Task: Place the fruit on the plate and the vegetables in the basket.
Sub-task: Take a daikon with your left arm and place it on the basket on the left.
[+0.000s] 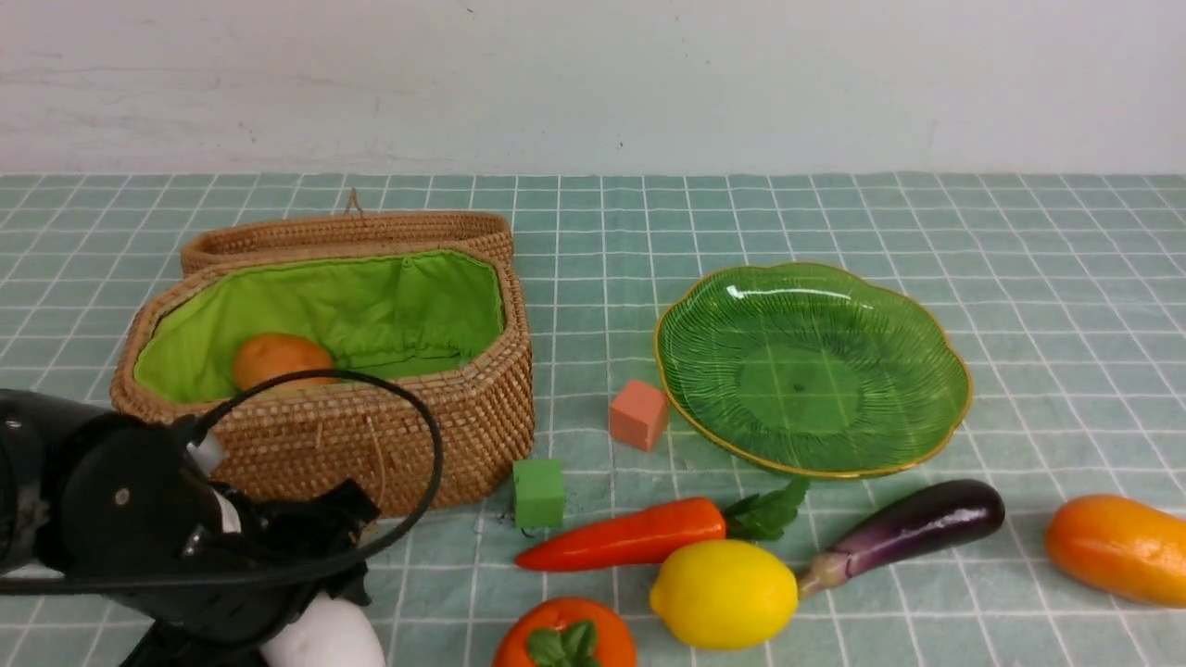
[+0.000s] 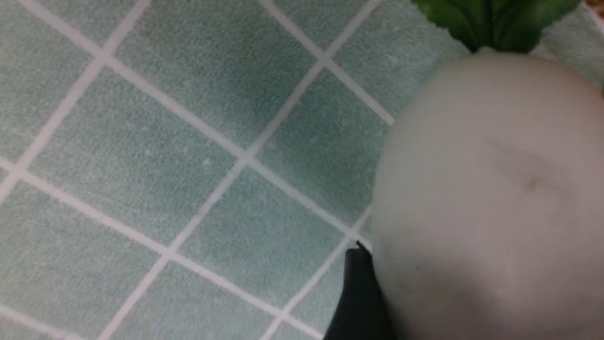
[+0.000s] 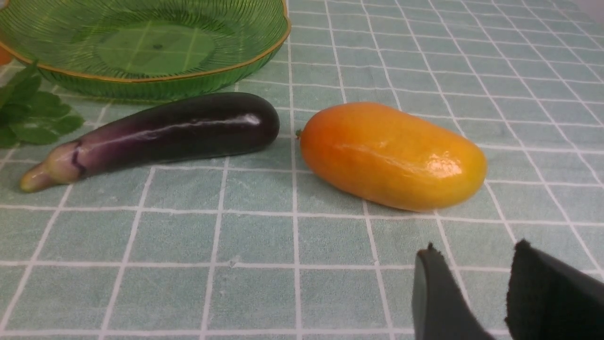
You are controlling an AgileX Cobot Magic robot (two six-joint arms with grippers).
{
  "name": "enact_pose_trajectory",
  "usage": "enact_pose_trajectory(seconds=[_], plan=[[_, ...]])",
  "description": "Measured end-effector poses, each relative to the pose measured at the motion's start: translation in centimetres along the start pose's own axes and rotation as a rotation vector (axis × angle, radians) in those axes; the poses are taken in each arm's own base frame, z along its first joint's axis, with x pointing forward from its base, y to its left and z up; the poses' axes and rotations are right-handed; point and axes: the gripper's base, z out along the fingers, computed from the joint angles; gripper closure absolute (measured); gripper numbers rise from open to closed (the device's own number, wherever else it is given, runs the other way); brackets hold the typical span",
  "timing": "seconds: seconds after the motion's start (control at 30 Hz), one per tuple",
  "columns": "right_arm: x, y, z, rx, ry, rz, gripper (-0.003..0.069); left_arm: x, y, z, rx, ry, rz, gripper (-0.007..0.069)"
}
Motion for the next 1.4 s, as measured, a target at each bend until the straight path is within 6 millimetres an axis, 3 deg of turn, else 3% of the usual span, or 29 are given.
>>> enact_pose_trajectory(seconds=[0.27, 0.43, 0.53, 0.67, 0.77, 0.9, 1.1, 1.4], plan=[[0.0, 0.0, 0.0, 0.000, 0.000, 0.000, 0.0418, 1.2, -0.6, -7.6, 0.322, -0.004, -0.222, 0.0124], [0.0, 0.0, 0.0, 0.000, 0.000, 0.000, 0.0418, -0.6, -3.3, -11.1, 0.591, -0.135, -0.258, 0.0124], [0.0, 0.0, 0.0, 0.000, 0.000, 0.000, 0.0418, -1.6, -5.0, -11.8, 0.657, -0.185, -0.247, 0.0124], [0.0, 0.0, 0.0, 0.000, 0.000, 0.000, 0.0418, -5.6, -8.2, -10.4, 0.633, -0.244, -0.282, 0.0124], [0.0, 0.0, 0.0, 0.000, 0.000, 0.000, 0.0418, -7.4, -8.6, -9.1, 0.590, -0.254, -0.313, 0.0124], [0.0, 0.0, 0.0, 0.000, 0.000, 0.000, 0.0418, -9.9, -8.9, -5.6, 0.469, -0.230, -0.357, 0.0118], [0.0, 0.0, 0.0, 0.000, 0.000, 0.000, 0.0418, -10.2, -9.0, -4.0, 0.417, -0.221, -0.301, 0.0086], [0.0, 0.0, 0.0, 0.000, 0.000, 0.000, 0.0418, -10.3, -9.1, -4.1, 0.404, -0.265, -0.164, 0.0049]])
